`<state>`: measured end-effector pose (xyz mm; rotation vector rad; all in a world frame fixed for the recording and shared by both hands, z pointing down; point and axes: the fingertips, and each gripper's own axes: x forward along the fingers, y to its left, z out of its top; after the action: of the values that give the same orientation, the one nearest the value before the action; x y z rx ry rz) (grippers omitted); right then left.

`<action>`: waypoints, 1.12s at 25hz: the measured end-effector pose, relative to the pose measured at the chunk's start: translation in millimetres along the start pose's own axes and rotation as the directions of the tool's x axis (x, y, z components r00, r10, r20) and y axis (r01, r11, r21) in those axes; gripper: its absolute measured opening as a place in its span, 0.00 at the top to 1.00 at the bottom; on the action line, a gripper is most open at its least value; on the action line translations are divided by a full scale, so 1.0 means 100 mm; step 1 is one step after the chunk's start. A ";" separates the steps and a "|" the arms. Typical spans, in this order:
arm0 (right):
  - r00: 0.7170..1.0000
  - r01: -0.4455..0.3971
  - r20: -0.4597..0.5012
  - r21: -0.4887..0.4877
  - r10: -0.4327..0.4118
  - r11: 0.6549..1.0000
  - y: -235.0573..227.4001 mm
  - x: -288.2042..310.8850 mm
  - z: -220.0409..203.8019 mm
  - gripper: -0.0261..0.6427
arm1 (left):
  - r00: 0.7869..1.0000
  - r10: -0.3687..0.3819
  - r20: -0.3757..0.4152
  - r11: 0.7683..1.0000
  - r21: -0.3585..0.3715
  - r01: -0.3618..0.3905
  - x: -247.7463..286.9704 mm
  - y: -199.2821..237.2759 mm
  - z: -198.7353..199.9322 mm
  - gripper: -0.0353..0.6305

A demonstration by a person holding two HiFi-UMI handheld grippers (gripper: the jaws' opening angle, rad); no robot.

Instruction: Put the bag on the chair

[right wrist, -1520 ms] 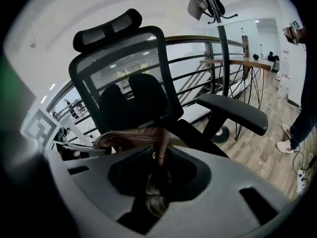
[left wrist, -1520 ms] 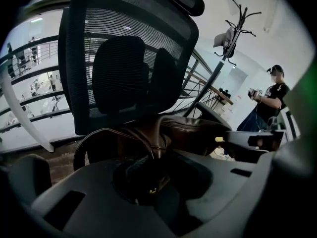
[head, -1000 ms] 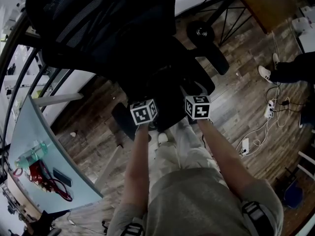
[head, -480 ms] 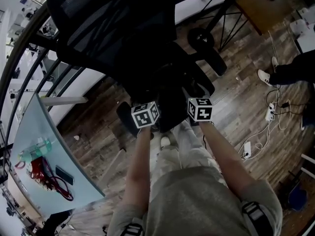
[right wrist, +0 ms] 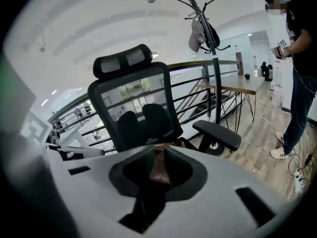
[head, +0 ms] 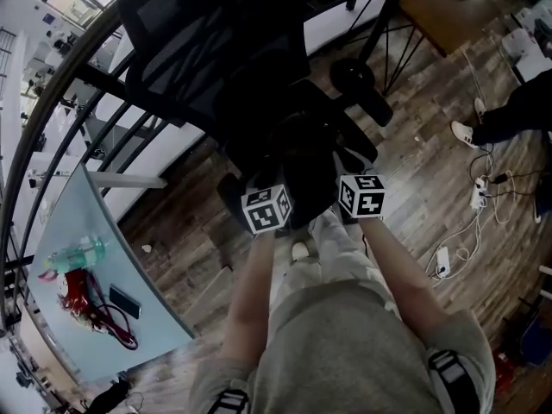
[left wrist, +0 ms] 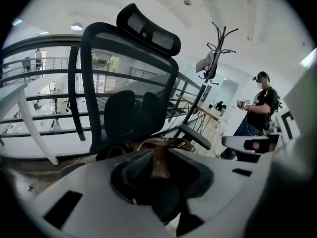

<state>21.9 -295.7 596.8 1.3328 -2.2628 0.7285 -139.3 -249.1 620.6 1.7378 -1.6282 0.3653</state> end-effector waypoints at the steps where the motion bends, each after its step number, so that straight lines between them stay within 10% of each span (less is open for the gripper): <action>1: 1.000 -0.001 0.010 -0.003 0.001 1.000 0.04 -0.06 0.03 0.89 | 1.000 -0.005 0.011 1.000 0.007 0.005 -0.06 -0.03 0.02 0.83; 28: 0.987 -0.033 0.156 -0.038 0.039 0.999 0.75 -1.43 0.09 0.95 | 0.993 -0.075 0.090 0.995 0.073 0.068 -1.34 -0.44 -0.09 0.92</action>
<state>20.4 -175.0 488.8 1.3797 -2.4168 0.6112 -117.1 -144.7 527.4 1.8850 -1.6305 0.3150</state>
